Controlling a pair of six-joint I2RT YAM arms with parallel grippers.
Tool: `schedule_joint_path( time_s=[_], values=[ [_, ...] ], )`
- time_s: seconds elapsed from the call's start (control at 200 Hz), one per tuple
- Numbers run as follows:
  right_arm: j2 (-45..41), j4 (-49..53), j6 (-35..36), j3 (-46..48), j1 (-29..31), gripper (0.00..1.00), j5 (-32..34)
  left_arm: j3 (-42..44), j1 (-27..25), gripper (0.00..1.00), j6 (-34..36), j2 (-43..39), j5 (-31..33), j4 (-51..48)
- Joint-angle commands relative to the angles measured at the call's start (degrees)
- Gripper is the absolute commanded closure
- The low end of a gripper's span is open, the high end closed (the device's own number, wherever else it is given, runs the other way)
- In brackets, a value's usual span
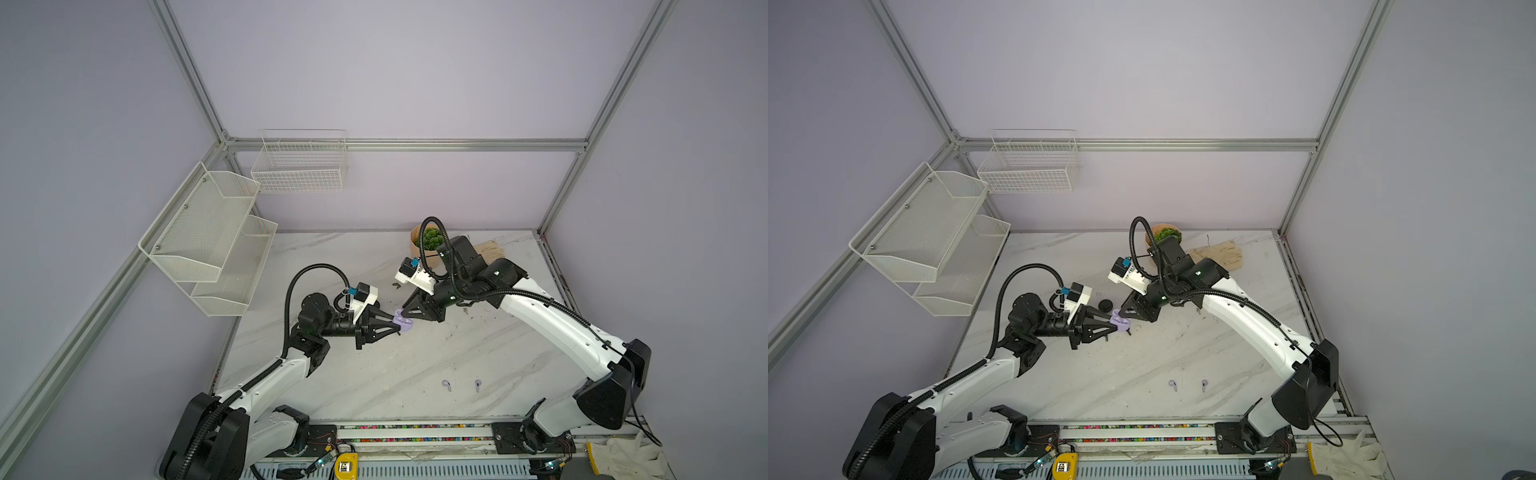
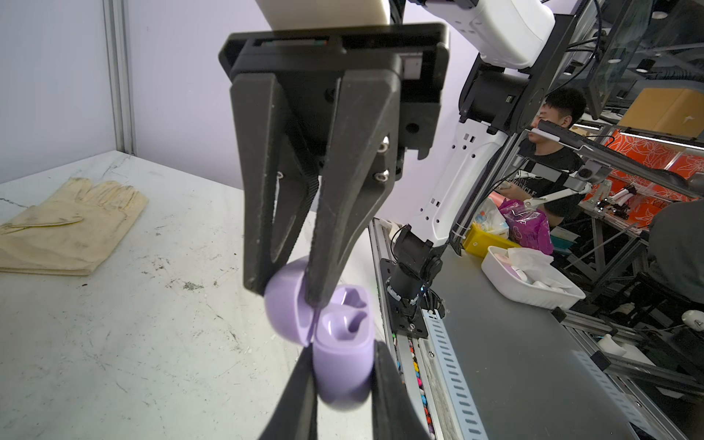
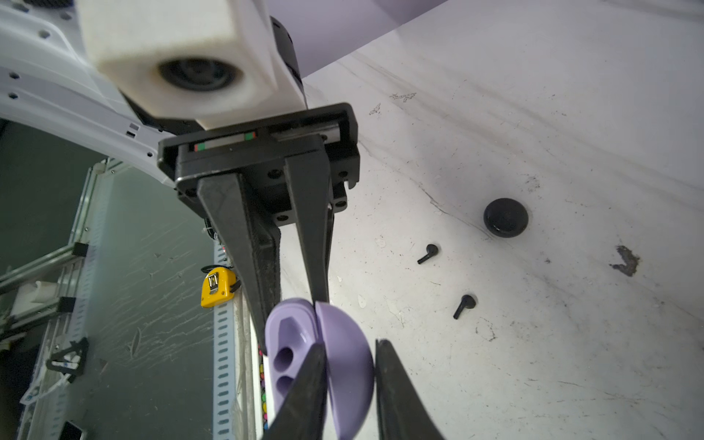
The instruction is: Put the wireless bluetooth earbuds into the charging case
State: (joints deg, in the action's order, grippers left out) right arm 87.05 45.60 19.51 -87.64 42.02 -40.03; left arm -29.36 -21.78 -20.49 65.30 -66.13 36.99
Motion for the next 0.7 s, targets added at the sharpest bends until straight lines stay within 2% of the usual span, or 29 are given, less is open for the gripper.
schedule_joint_path(
  time_s=[0.0, 0.14, 0.25, 0.32, 0.43, 0.505, 0.575, 0.635, 0.695],
  values=[
    [0.43, -0.95, -0.92, -2.28, 0.26, 0.51, 0.39, -4.58, -0.26, 0.97, -0.41, -0.21, 0.43, 2.18],
    [-2.16, -0.69, -5.76, -4.69, 0.12, 0.32, 6.57, -2.85, -1.39, 1.00, -0.78, -1.33, 4.20, 3.09],
    [-5.81, -1.04, -11.34, -4.36, -0.20, 0.27, 12.33, -0.49, -2.92, 1.00, -0.65, -3.08, 8.28, 4.74],
    [-8.03, -1.74, -18.34, -2.55, -0.18, 0.25, 19.19, 1.27, -3.86, 1.00, -0.15, -4.22, 11.67, 5.39],
    [-14.73, -1.17, -34.88, 4.49, -0.18, 0.24, 34.75, 4.06, -4.72, 1.00, 0.53, -6.15, 17.06, 6.77],
    [-19.47, 0.45, -43.68, 12.03, -0.18, 0.29, 42.31, 7.07, -6.07, 1.00, 0.71, -6.76, 21.68, 11.05],
    [-24.03, -1.02, -48.53, 20.23, -0.18, 0.31, 44.91, 9.78, -7.38, 1.00, -0.22, -6.15, 25.41, 16.46],
    [-25.71, -3.07, -52.12, 26.65, -0.19, 0.33, 43.72, 10.92, -7.88, 1.00, -0.96, -5.09, 25.85, 20.11],
    [-25.05, -3.65, -52.68, 30.45, -0.18, 0.35, 43.50, 11.26, -7.99, 1.00, -1.56, -4.49, 25.55, 21.68]
  ],
)
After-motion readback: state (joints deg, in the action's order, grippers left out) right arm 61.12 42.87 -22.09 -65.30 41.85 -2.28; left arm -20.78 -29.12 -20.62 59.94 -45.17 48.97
